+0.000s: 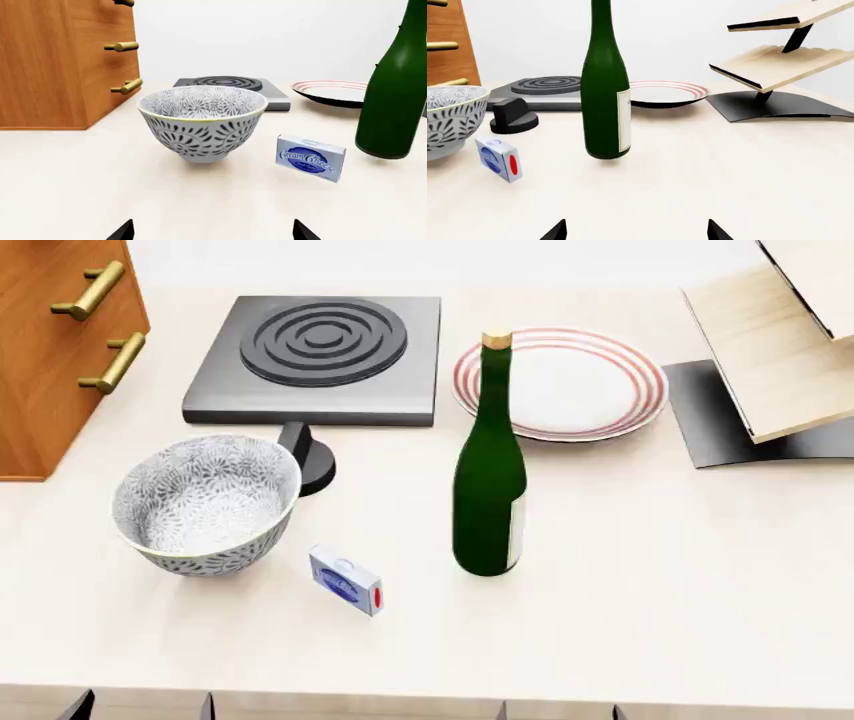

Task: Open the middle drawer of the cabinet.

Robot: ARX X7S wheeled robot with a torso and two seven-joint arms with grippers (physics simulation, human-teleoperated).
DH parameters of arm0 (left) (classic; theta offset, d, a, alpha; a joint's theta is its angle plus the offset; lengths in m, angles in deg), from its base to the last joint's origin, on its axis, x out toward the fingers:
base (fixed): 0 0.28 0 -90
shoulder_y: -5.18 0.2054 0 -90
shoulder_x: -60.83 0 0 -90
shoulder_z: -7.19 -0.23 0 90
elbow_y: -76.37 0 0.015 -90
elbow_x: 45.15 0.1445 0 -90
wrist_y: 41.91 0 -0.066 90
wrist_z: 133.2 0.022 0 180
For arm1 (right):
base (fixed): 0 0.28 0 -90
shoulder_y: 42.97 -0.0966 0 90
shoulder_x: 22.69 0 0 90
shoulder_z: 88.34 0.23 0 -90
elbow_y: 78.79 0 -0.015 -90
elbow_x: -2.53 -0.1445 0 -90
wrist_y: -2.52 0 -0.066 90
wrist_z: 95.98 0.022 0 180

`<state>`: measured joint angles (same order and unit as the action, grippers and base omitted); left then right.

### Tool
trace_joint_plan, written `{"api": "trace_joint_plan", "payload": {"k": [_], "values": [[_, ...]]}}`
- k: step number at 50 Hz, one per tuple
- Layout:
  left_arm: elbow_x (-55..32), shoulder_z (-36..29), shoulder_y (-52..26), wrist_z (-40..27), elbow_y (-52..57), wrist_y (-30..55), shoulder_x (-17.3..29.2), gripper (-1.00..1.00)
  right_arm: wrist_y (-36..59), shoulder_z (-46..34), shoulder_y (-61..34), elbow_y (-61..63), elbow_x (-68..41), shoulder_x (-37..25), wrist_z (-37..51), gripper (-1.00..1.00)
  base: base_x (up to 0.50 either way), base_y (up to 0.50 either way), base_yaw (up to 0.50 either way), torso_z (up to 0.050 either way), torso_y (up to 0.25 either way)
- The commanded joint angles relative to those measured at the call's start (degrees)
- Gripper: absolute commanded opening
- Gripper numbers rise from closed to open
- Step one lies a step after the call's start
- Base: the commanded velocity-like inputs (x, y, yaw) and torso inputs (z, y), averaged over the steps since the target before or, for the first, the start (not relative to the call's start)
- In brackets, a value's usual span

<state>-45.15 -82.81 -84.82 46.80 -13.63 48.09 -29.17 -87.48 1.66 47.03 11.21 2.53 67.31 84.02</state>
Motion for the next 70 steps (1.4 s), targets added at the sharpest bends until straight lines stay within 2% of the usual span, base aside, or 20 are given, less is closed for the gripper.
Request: {"api": "trace_joint_plan", "payload": {"k": [1, 13, 15, 18, 41, 45, 54, 70], "values": [[-0.66, -1.13, 0.04, -1.1, -0.14, -0.35, 0.94, 1.0, -0.01, -1.19, 0.02, -0.01, -0.62, -0.92, 1.22, 1.0, 0.0, 0.0, 0.0, 0.0, 0.0], [-1.8, -3.54, -0.01, -3.47, -0.57, -1.38, 2.88, 1.0, 0.17, -3.41, -0.17, -0.21, -2.43, -2.84, 3.39, 1.0, 0.0, 0.0, 0.0, 0.0, 0.0], [0.18, -4.05, -0.38, -5.24, -1.01, -1.52, 3.06, 1.0, 0.26, -3.68, -0.27, -0.41, -2.65, -3.05, 3.58, 1.0, 0.0, 0.0, 0.0, 0.0, 0.0], [-2.27, -4.27, 0.32, -3.83, -0.32, -3.39, 3.35, 1.0, 0.11, -4.03, -0.21, -0.35, -3.07, -3.32, 3.78, 1.0, 0.0, 0.0, 0.0, 0.0, 0.0], [-3.6, -6.31, 0.82, -4.03, -0.57, -10.21, 6.31, 1.0, 2.9, -5.34, 0.37, 2.39, -3.79, -5.31, 7.17, 1.0, 0.0, 0.0, 0.0, 0.0, 0.0], [-3.26, -5.86, 1.33, -5.03, 5.11, -10.16, 7.15, 1.0, 6.5, -5.04, 1.36, 11.41, -2.85, -6.51, 8.73, 1.0, 0.0, 0.0, 0.0, 0.0, 0.0], [-9.07, -3.4, 2.09, -6.27, 23.29, 1.03, 9.22, 1.0, 16.97, -5.06, 2.17, 29.92, -1.33, -8.51, 10.44, 1.0, 0.0, 0.0, 0.0, 0.0, 0.0], [-14.48, -1.17, -2.19, -10.13, 44.83, 15.83, 12.36, 1.0, 35.22, -4.13, -2.21, 55.2, -0.67, -10.07, 12.19, 1.0, 0.0, 0.0, 0.0, 0.0, 0.0]]}}
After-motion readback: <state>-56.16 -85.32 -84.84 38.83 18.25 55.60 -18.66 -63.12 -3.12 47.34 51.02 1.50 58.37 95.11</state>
